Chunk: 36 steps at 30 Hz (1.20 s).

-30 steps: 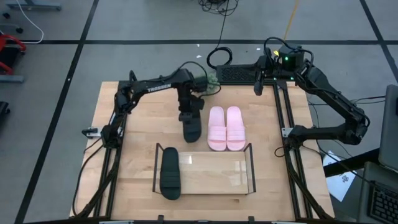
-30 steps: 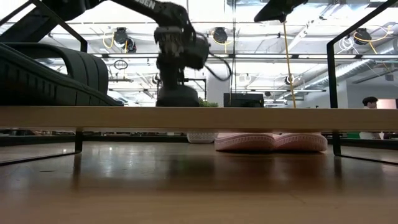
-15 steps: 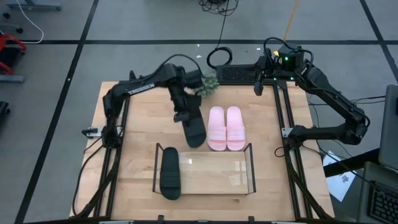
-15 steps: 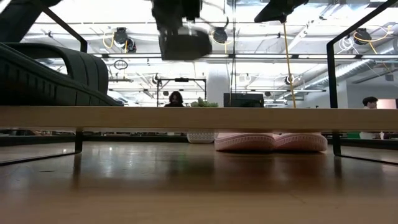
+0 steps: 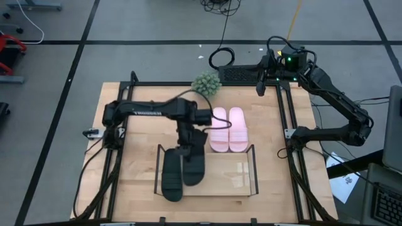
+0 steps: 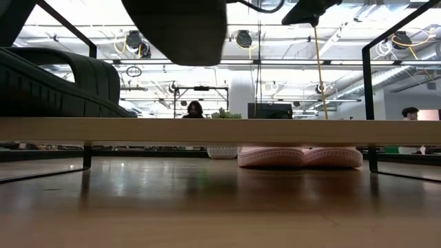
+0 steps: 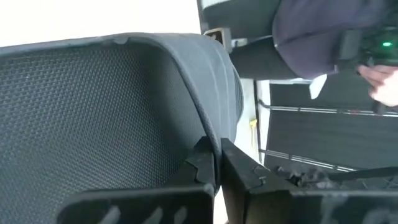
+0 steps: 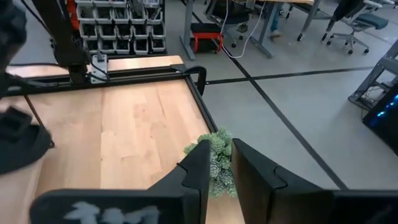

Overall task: Pick and place slides into the shelf
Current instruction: Put the black slipper on the shelf

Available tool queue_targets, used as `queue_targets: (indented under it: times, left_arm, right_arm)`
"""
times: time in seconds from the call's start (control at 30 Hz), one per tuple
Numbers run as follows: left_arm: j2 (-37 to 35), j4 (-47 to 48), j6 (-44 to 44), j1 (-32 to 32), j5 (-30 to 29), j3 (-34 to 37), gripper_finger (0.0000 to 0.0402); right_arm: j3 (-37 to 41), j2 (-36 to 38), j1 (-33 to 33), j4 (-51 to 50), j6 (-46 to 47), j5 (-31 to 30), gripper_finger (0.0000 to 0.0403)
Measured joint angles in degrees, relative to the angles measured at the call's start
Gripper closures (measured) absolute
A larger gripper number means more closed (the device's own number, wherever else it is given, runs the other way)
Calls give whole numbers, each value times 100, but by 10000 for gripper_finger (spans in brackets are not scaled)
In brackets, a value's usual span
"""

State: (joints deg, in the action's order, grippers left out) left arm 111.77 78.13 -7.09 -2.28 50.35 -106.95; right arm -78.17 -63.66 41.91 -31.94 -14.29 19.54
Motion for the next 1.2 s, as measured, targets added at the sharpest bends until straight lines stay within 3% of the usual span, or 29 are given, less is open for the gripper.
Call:
queue_targets:
  times: [0.27, 0.6, 1.2]
  left_arm:
    - [-4, -1183, 333, 331, 371, 650, 402]
    - [-4, -2850, 1203, 541, 426, 1474, 402]
    - [-4, -3539, 1655, 784, 669, 2388, 402]
  right_arm:
    - [0, 0, -1, -4, 355, 6, 346]
    - [0, 0, 0, -7, 308, 14, 346]
    - [0, 0, -1, -24, 308, 28, 346]
